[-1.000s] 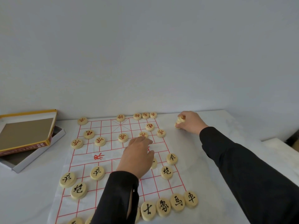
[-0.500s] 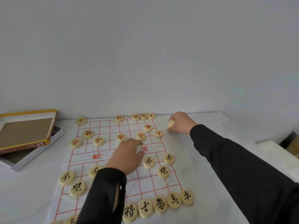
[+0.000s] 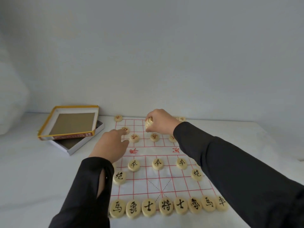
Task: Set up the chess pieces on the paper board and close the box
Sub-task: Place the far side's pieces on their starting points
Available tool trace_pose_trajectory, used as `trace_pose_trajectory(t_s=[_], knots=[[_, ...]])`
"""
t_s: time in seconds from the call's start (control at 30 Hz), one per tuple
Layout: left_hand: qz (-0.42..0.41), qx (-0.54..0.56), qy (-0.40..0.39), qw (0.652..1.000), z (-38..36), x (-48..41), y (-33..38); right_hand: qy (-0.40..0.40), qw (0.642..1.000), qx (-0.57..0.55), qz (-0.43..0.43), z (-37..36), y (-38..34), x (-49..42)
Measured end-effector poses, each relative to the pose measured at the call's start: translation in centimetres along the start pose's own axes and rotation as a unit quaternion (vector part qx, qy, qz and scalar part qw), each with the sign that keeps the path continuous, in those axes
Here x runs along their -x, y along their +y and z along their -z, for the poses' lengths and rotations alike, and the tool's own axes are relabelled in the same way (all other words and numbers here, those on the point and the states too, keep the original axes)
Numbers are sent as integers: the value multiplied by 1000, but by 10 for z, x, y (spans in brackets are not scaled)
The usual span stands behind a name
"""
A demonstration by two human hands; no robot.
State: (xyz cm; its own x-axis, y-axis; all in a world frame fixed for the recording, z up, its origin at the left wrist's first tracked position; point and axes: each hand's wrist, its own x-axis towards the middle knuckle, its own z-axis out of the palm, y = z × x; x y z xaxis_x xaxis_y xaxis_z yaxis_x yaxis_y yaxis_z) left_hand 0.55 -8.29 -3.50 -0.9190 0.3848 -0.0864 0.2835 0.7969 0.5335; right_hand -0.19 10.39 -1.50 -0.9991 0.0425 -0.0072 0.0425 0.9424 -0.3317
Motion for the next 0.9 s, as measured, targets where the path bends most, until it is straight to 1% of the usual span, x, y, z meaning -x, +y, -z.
trace_pose_trajectory(t_s=[0.13, 0.27, 0.43, 0.7, 0.8, 0.9], knots=[[1, -1, 13, 1000, 13, -3, -16, -32, 999, 22, 10, -19, -16, -29], [-8, 18, 15, 1000, 14, -6, -17, -87, 994, 61, -1, -34, -17, -41], [-15, 37, 12, 999, 9, -9, -11, -108, 990, 91, 10, -28, -14, -46], [-14, 65, 14, 998, 13, -10, -18, -123, 992, 33, 0, -5, -3, -44], [-13, 66, 12, 998, 13, -10, -19, -107, 994, 2, -7, -6, 1, -42], [-11, 66, 6, 998, 12, -11, -20, -81, 995, -53, -19, -9, 4, -40]])
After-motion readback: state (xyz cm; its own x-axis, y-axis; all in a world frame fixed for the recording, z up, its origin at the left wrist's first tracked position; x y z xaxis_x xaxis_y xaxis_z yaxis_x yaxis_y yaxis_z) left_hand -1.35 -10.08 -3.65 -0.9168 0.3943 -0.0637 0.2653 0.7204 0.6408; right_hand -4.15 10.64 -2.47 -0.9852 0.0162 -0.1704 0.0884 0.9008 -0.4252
